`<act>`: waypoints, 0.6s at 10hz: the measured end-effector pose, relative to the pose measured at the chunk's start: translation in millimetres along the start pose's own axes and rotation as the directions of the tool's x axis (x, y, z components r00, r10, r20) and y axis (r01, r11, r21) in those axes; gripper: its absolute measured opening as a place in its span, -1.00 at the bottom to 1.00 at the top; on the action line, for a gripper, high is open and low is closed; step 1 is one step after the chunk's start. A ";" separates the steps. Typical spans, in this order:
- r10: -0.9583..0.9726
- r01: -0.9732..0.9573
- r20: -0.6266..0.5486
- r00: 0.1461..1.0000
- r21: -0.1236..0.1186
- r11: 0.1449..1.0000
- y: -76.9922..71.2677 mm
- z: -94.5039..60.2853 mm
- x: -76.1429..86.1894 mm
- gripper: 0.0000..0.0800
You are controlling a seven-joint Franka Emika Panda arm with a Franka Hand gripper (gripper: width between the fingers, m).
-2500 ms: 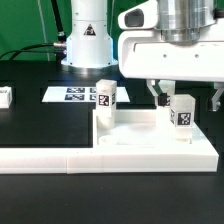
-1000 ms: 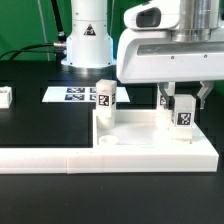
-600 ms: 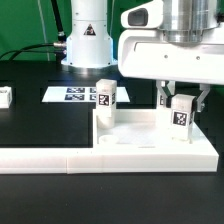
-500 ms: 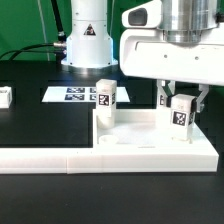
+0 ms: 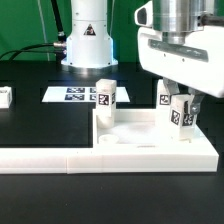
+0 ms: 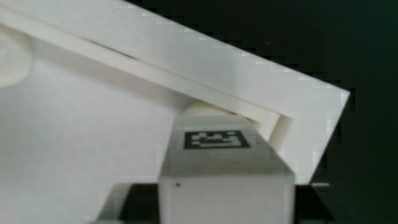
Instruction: Assemble square table
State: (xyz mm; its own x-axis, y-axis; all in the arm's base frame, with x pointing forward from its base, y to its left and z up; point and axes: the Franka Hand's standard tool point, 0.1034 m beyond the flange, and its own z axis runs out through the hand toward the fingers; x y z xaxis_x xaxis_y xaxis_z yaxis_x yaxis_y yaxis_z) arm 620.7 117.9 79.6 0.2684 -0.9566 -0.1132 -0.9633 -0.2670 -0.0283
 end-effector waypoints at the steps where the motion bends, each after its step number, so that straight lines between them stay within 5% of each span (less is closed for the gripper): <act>1: 0.050 -0.050 0.011 0.999 -0.001 0.999 0.1 0.5 0.6 -0.27; 4: 0.077 -0.077 0.014 0.997 0.000 0.997 0.0 0.6 -0.3 -0.27; 5: -0.006 0.006 0.015 1.000 -0.002 1.000 0.4 0.9 -1.0 0.20; 6: -0.034 0.035 0.019 0.999 -0.006 0.999 1.1 1.0 -1.7 0.20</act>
Offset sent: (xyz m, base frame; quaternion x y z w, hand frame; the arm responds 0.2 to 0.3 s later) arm 0.0000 0.0000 0.0000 0.0000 0.0000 0.0650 0.9979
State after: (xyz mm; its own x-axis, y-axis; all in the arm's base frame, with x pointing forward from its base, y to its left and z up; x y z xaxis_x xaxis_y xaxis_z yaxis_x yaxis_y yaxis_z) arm 619.1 119.4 78.7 0.3013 -0.9445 -0.1307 -0.9534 -0.3005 -0.0264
